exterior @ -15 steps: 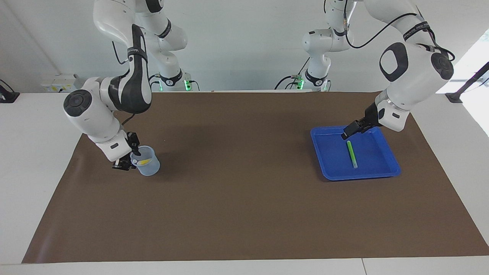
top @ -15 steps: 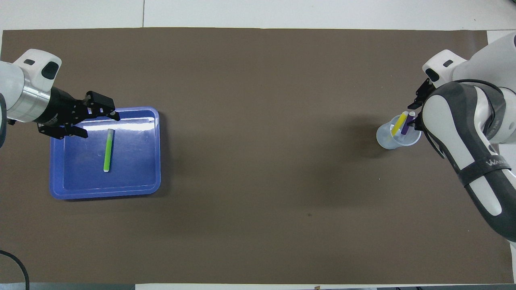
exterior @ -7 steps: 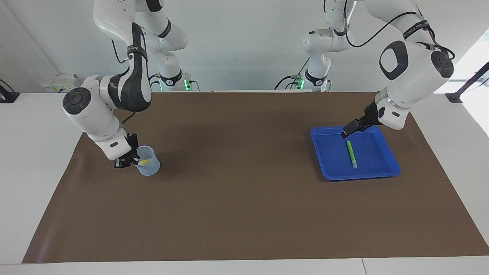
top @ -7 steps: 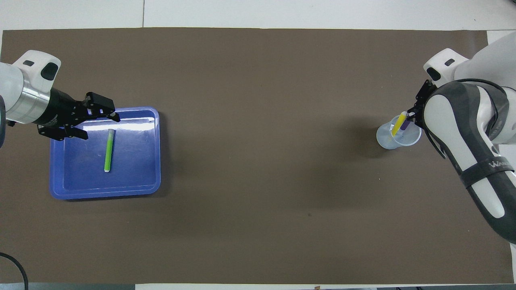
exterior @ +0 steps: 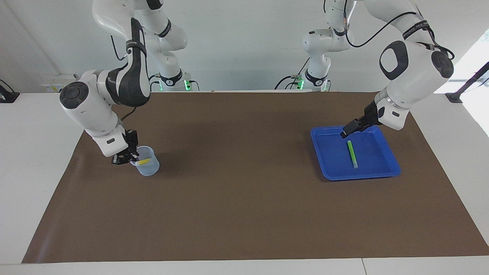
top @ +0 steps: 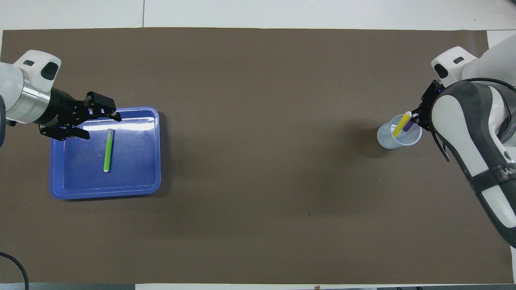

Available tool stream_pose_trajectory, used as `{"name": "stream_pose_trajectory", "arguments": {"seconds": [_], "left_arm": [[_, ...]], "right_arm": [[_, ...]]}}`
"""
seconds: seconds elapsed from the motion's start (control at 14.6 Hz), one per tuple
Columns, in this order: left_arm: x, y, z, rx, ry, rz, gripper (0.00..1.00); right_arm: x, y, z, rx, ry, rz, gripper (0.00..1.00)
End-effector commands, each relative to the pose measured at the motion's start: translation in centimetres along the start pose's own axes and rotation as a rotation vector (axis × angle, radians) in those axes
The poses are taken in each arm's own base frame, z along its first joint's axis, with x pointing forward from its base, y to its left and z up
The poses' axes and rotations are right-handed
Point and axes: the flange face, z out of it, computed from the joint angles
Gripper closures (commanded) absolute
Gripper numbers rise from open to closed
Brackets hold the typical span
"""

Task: Right arm passes pens to left for tray arrangement
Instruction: 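Grasp the purple pen in the cup with the right gripper and lift, then carry the purple pen toward the left gripper over the tray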

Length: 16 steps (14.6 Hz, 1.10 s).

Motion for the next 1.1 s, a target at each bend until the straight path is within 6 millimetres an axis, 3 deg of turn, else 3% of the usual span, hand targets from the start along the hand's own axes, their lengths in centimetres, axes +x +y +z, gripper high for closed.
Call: {"name": "stream_pose_trajectory", "arguments": {"seconds": [0.0, 0.48, 0.82, 1.03], "left_arm": [[-0.7, -0.1, -0.1, -0.013, -0.012, -0.019, 0.00], [-1.1, 0.0, -1.4, -0.079, -0.016, -0.132, 0.00], [-2.4, 0.6, -3.5, -0.134, -0.010, -0.255, 0.00], [-3.6, 1.0, -5.5, -0.211, -0.025, -0.412, 0.00]], "right_arm": [[0.2, -2.2, -3.4, 0.020, 0.010, 0.089, 1.00], [5.9, -7.5, -11.0, -0.034, 0.062, 0.437, 1.00], [11.8, -9.0, -12.1, 0.134, 0.323, 0.894, 1.00], [14.9, -8.7, -11.9, 0.394, 0.516, 1.274, 1.00]]}}
